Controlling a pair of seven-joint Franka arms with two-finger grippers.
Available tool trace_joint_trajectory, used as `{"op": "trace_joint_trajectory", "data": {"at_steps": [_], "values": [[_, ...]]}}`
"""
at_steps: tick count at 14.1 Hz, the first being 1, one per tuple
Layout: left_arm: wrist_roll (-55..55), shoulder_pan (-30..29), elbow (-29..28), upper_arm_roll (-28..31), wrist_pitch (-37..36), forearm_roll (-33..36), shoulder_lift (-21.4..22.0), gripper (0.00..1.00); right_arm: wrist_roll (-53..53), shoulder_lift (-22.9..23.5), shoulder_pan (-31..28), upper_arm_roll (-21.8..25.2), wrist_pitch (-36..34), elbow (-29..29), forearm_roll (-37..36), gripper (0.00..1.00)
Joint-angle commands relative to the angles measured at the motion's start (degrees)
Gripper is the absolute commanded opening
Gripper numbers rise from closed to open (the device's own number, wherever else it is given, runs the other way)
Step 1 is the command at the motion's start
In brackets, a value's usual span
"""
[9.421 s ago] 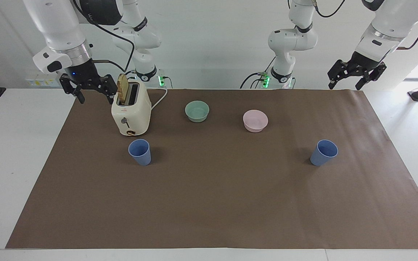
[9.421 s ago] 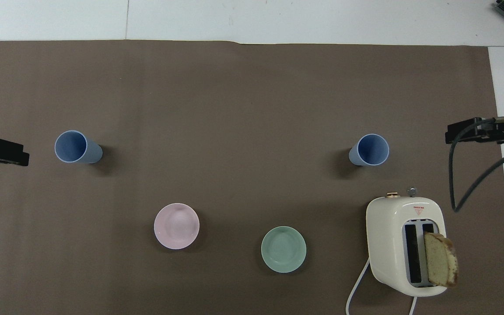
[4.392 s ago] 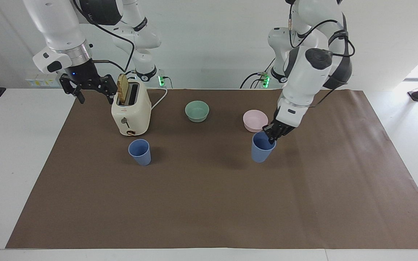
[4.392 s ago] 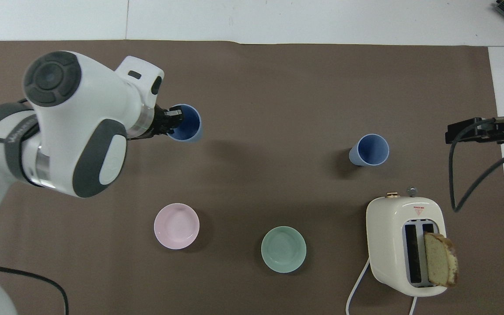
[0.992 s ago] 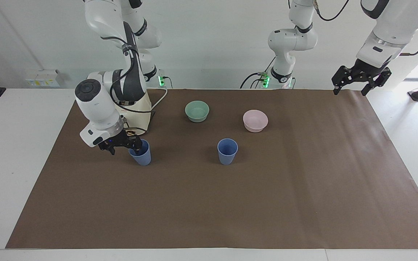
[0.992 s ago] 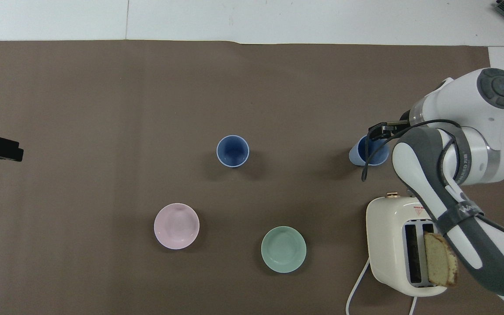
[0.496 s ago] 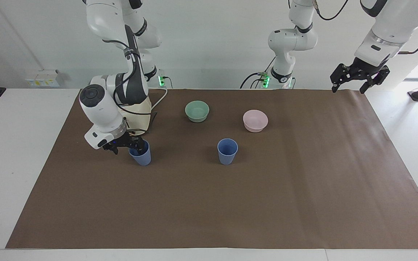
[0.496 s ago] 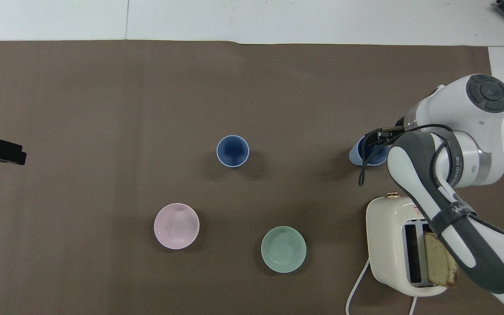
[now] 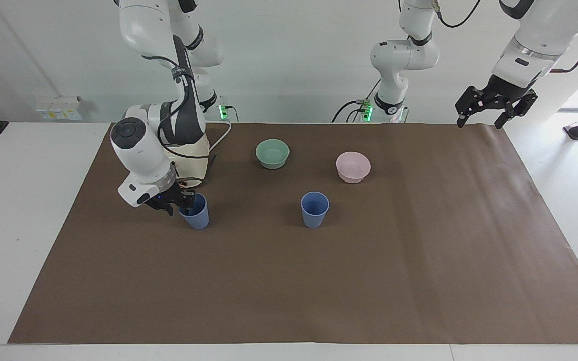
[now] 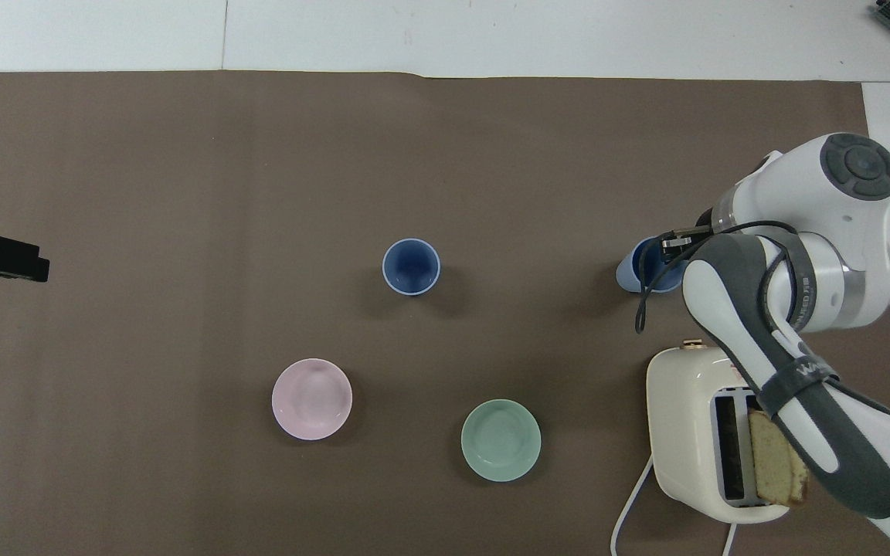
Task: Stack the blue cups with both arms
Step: 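Return the left gripper to rest while the right gripper grasps the other cup, then lift the blue cup with the right gripper over the centered cup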
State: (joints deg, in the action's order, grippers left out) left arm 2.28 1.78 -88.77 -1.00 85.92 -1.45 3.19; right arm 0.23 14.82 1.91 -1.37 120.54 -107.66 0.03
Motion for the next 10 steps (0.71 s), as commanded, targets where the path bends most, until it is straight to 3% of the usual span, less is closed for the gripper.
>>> {"op": "trace_joint_trajectory", "data": {"at_steps": [1, 5, 10], "values": [[-0.6, -0.5, -0.2, -0.1, 0.6, -0.9, 0.7, 1.00, -1.5, -0.5, -0.2, -0.1, 1.2, -0.8, 1.2, 0.00], [-0.2, -0.4, -0.2, -0.1, 0.1, -0.7, 0.8, 1.00, 0.0, 0.5, 1.7, -0.2, -0.2, 2.1, 1.3, 0.00], [-0.2, -0.2, -0.4, -0.1, -0.4, -0.4, 0.9, 1.00, 13.5, 0.6, 7.1, -0.6, -3.2, 9.0, 1.3, 0.00]]}}
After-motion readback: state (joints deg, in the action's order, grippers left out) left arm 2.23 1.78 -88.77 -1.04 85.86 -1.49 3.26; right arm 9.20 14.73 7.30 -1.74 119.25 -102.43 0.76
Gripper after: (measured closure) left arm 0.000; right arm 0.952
